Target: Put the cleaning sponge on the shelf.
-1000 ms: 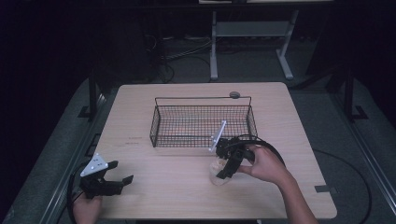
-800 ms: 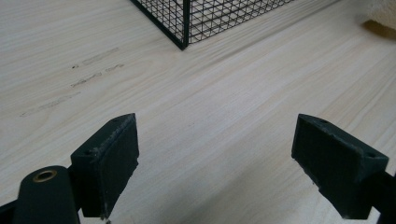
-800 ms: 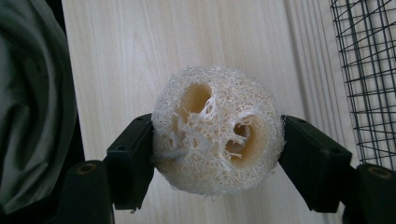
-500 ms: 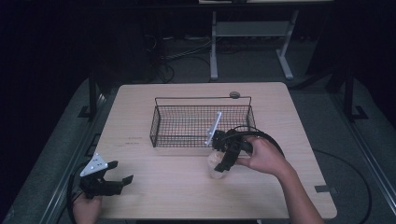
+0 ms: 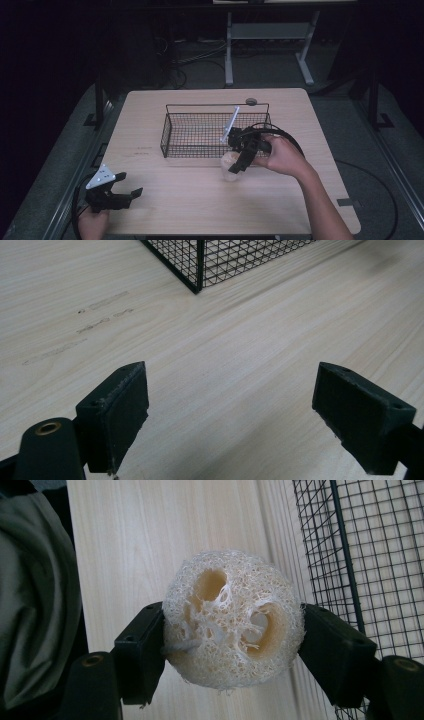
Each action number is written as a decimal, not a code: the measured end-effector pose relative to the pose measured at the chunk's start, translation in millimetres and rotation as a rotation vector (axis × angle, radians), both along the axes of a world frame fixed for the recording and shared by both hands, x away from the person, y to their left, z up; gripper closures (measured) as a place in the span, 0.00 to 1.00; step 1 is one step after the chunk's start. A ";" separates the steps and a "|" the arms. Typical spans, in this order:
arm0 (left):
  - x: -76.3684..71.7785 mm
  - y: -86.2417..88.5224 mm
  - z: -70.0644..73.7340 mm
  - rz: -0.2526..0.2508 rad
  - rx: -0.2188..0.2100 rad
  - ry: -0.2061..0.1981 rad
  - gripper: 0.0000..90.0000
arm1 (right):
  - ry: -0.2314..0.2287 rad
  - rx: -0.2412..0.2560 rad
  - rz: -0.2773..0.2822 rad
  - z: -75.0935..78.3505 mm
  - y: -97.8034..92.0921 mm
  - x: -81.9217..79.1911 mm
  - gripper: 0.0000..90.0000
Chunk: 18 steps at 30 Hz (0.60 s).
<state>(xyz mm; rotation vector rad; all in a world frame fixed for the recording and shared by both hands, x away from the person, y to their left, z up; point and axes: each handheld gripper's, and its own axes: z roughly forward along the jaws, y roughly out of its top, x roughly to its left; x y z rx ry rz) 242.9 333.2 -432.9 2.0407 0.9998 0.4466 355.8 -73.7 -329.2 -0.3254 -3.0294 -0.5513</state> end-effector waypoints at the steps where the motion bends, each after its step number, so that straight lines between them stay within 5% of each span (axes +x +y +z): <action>1: 0.0 0.1 0.0 0.001 0.000 0.000 0.15 | -0.001 0.003 -0.001 1.9 0.2 1.0 0.33; 18: 0.3 0.6 -0.3 0.002 -0.007 0.002 0.15 | -0.018 0.019 -0.030 27.0 3.6 25.1 0.33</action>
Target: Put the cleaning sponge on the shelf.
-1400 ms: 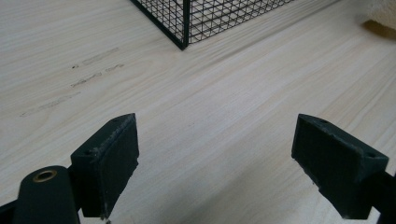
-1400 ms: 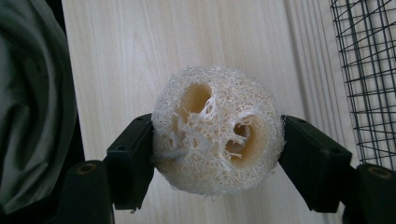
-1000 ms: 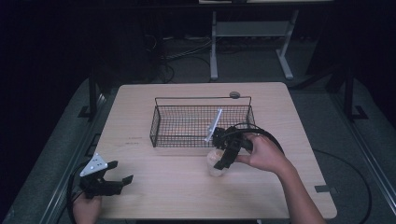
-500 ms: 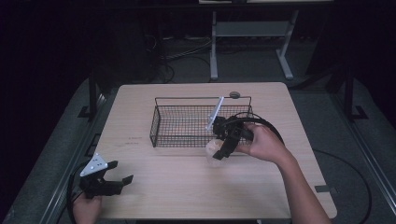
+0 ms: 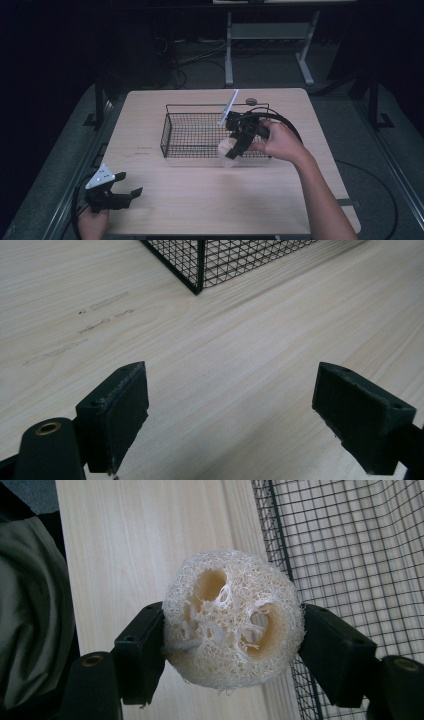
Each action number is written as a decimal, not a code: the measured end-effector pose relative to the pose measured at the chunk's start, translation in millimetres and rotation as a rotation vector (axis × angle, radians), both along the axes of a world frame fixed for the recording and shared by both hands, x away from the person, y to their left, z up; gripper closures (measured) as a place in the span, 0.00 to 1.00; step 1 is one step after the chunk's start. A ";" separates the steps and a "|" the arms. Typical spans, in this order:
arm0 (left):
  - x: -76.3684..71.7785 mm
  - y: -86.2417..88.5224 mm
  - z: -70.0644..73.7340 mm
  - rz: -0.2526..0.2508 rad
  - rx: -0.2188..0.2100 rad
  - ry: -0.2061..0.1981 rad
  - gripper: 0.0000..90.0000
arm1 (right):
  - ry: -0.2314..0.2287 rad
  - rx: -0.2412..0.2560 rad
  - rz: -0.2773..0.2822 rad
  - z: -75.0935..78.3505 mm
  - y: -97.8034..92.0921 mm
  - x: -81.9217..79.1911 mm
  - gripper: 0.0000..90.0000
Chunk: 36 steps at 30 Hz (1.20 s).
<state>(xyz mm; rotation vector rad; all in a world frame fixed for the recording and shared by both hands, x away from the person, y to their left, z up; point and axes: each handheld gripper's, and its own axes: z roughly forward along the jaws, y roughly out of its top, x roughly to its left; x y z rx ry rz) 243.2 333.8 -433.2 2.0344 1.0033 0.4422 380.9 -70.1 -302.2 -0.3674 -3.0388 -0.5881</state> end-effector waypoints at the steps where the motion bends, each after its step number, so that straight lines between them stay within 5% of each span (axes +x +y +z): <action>1: 0.0 0.2 -0.1 0.000 0.000 0.001 0.15 | 0.003 0.000 -0.003 1.2 0.2 1.8 0.33; 15: -0.7 0.7 0.6 0.000 -0.002 -0.001 0.15 | 0.003 0.015 -0.041 10.4 0.7 24.6 0.33; 23: -2.2 2.9 0.5 0.003 -0.008 -0.002 0.15 | 0.018 -0.007 -0.063 7.7 1.4 40.3 0.33; 36: -2.2 2.5 0.5 -0.001 -0.011 -0.001 0.15 | 0.045 0.030 -0.132 0.0 -8.0 66.3 0.33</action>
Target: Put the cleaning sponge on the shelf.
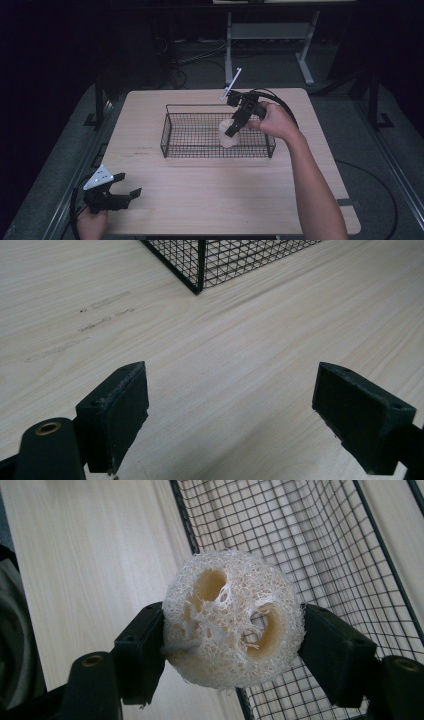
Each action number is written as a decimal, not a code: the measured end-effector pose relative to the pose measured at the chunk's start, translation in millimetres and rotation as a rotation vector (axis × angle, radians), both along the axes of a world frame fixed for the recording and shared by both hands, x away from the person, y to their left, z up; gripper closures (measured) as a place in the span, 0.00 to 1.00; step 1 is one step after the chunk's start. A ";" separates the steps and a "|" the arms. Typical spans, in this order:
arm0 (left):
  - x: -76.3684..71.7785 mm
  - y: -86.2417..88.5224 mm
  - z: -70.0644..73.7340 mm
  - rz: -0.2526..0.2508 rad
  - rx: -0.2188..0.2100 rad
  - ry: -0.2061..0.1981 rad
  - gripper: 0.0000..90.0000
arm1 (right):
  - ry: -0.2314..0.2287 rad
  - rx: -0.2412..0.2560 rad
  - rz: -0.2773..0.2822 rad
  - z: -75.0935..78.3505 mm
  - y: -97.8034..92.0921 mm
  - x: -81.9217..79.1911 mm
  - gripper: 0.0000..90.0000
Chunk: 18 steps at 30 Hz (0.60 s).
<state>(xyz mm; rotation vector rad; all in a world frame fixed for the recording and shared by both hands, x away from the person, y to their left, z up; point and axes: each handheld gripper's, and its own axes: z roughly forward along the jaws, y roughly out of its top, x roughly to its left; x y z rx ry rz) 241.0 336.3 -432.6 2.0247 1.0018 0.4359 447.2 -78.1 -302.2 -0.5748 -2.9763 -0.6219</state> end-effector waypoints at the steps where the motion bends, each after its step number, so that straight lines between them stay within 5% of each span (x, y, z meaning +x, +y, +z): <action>1: 0.0 0.0 0.0 0.000 0.000 0.000 0.15 | 0.000 0.000 0.000 0.0 0.0 0.0 0.33; 18: -1.1 0.8 0.4 0.002 -0.002 -0.004 0.15 | -0.032 -0.033 -0.064 -13.1 -3.3 19.0 0.33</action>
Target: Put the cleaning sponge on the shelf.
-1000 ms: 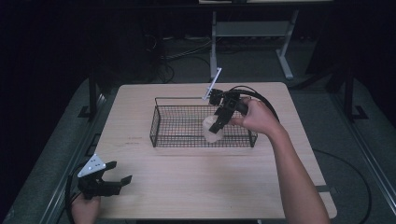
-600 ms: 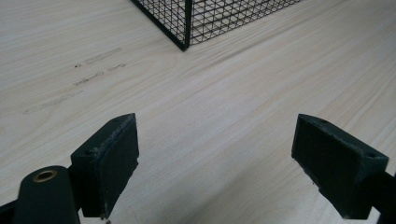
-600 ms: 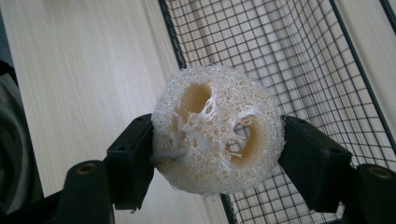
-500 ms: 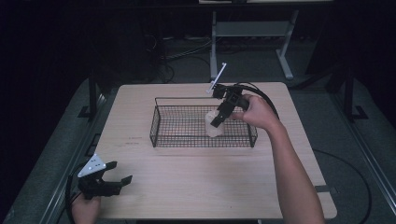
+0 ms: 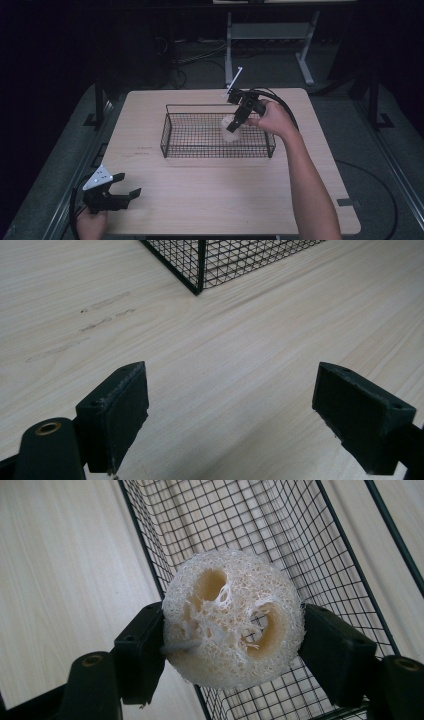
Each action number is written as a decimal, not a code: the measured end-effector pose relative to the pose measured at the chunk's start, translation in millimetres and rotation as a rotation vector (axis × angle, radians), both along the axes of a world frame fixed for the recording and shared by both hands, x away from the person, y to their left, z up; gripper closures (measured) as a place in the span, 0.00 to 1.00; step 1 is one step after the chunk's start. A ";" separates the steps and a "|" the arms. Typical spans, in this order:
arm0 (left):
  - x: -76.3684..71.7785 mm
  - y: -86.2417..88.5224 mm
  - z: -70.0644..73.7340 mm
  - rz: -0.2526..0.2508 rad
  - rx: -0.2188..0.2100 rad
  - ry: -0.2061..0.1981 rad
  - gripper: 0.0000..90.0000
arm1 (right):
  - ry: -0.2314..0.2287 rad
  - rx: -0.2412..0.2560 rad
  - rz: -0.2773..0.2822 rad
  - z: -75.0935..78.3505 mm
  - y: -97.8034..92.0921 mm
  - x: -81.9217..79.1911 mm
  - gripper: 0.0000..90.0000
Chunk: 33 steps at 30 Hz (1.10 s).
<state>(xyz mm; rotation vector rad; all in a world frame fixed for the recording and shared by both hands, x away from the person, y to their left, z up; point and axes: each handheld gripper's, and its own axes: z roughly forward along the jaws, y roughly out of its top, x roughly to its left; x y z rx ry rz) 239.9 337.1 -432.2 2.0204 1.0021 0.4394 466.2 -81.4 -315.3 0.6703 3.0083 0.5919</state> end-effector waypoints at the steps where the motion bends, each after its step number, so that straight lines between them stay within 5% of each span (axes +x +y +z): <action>1: 0.0 0.0 0.0 0.000 0.000 0.000 0.15 | 0.005 0.000 -0.001 -2.6 -0.4 1.6 0.33; 8: 0.1 -0.5 -0.2 0.001 0.000 0.001 0.15 | 0.034 -0.033 -0.023 -19.8 0.8 9.7 0.33; 18: 0.0 -0.1 0.0 -0.001 0.000 0.001 0.15 | 0.057 -0.017 -0.039 -39.3 0.7 15.4 0.33; 33: 0.3 -0.6 -0.3 -0.002 -0.002 0.000 0.15 | 0.079 -0.020 -0.057 -51.8 1.7 19.8 0.33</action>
